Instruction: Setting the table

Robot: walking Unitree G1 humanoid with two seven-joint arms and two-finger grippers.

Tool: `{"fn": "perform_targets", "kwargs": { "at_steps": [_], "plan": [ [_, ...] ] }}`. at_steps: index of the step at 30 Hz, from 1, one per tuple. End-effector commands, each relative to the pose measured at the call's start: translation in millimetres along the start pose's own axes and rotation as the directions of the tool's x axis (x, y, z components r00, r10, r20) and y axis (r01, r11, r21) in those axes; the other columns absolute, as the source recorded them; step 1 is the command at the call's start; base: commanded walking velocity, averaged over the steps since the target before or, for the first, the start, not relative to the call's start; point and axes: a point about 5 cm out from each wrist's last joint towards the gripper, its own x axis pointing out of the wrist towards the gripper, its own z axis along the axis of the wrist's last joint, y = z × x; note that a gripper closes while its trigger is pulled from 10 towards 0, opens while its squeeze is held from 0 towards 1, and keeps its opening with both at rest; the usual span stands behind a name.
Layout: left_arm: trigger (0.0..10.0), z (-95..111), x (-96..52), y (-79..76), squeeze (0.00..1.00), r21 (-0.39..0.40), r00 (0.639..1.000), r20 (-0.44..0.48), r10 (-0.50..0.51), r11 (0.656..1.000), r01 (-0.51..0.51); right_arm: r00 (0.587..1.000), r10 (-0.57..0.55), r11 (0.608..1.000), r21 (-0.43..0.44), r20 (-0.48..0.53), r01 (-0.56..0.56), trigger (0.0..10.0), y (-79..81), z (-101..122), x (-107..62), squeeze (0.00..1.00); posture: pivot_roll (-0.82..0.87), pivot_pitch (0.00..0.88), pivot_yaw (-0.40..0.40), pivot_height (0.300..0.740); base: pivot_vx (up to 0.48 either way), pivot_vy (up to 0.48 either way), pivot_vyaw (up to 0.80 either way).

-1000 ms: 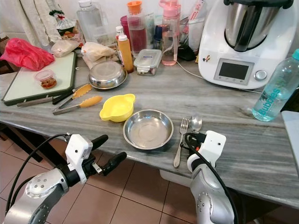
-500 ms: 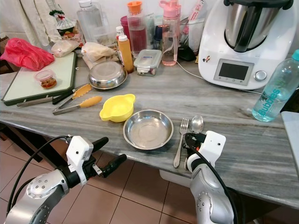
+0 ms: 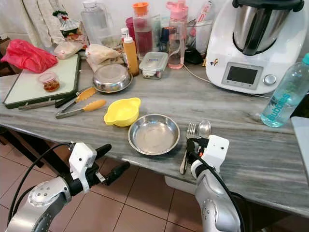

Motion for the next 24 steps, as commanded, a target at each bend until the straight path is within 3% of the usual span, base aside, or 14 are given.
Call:
{"fn": "perform_targets", "kwargs": {
  "at_steps": [1, 14, 15, 16, 24],
  "plan": [
    [10.0, -2, -1.1, 1.5, 0.00, 0.013, 1.000, -0.017, 0.002, 1.000, -0.002, 0.988, -0.057, 0.998, -0.006, -0.147, 0.057, 10.0, -11.9, -29, -2.6, 1.00, -0.05, 0.045, 0.078, 0.740, 0.000, 0.000, 0.00],
    [10.0, -1, -1.8, 0.5, 0.00, 0.013, 1.000, -0.016, -0.001, 1.000, 0.002, 0.992, -0.053, 0.998, -0.040, -0.114, 0.049, 10.0, -14.5, -24, -7.3, 0.95, -0.05, 0.044, 0.081, 0.740, 0.000, 0.000, 0.00],
    [10.0, 0, -1.7, 0.4, 0.00, 0.012, 1.000, -0.016, -0.002, 1.000, 0.003, 0.994, -0.042, 0.999, -0.037, -0.097, 0.039, 10.0, -13.7, -22, -7.7, 0.63, -0.06, 0.043, 0.081, 0.740, 0.000, 0.000, 0.00],
    [10.0, 1, -1.5, 0.3, 0.00, 0.013, 1.000, -0.015, -0.004, 1.000, 0.004, 0.998, -0.020, 0.999, -0.039, -0.062, 0.018, 10.0, -11.6, -17, -8.9, 0.00, -0.06, 0.043, 0.082, 0.740, 0.000, 0.000, 0.00],
    [10.0, 7, 0.9, -1.4, 0.00, 0.013, 1.000, -0.008, -0.008, 1.000, 0.008, 0.998, -0.001, 0.998, -0.066, 0.070, 0.006, 10.0, -10.0, 2, -13.8, 0.00, -0.06, 0.039, 0.086, 0.740, 0.000, 0.000, 0.00]
  ]
}}
